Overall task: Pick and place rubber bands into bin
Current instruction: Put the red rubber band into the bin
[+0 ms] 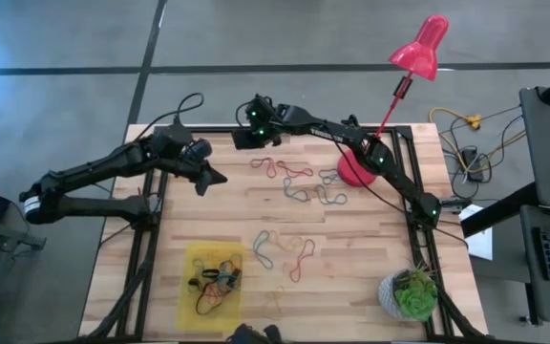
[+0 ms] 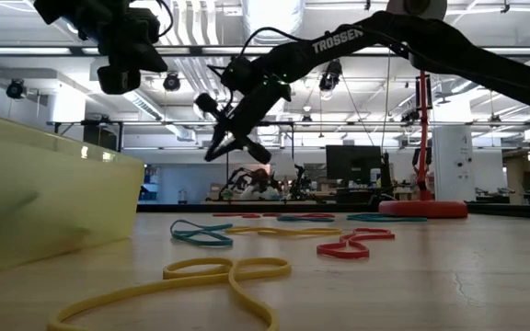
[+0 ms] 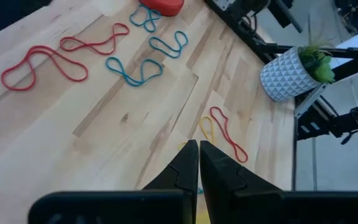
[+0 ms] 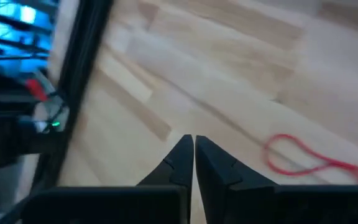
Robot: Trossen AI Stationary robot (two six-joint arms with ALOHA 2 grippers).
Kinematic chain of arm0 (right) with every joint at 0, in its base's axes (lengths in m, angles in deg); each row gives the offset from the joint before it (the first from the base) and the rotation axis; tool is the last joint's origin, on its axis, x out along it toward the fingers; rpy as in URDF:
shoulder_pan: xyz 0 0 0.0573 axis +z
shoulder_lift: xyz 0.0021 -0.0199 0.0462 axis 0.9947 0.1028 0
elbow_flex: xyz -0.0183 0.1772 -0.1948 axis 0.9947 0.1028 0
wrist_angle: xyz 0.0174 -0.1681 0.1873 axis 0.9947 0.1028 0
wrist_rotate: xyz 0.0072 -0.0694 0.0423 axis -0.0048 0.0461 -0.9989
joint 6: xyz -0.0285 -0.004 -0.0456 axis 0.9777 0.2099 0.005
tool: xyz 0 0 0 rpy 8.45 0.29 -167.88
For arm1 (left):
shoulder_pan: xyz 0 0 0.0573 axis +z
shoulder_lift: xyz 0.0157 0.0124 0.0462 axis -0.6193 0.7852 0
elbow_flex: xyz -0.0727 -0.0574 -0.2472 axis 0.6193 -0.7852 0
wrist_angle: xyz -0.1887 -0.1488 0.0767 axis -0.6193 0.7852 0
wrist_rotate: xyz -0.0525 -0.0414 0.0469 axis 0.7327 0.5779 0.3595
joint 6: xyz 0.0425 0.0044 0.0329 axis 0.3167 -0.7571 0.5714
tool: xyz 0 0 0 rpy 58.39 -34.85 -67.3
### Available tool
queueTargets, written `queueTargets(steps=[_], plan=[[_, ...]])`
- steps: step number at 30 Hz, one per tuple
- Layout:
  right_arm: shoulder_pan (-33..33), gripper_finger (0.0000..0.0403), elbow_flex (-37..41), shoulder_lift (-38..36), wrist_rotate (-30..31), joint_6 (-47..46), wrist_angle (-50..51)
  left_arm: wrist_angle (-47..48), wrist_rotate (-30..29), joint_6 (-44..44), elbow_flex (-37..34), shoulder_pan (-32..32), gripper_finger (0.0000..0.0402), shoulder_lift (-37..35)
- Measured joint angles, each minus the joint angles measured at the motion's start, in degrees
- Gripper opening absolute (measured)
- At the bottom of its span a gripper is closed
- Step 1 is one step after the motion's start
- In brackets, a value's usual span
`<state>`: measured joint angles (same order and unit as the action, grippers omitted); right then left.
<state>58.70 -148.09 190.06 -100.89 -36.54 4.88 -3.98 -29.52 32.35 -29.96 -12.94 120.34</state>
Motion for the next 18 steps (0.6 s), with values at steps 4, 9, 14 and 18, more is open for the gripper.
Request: queueTargets(steps=[4, 9, 14, 18], plan=[[0.0, 0.0009, -0.2, -0.3, 0.3, 5.6, 4.7, -0.1, 0.9, 0.4, 0.0, -0.3, 0.0, -2.0], [-0.3, 0.0009, -0.3, -1.1, 11.5, 28.0, 21.2, -2.3, 1.0, 1.6, 0.0, -1.2, 0.0, -6.9], [-0.1, 0.0008, -0.2, -1.1, 13.9, 48.0, 27.1, -3.7, 0.0, 1.6, 0.0, -1.2, 0.0, -10.7], [-0.6, 0.0008, -0.2, -1.1, 14.0, 61.7, 26.9, -4.2, -0.9, 0.4, 0.0, -1.2, 0.0, -11.7]])
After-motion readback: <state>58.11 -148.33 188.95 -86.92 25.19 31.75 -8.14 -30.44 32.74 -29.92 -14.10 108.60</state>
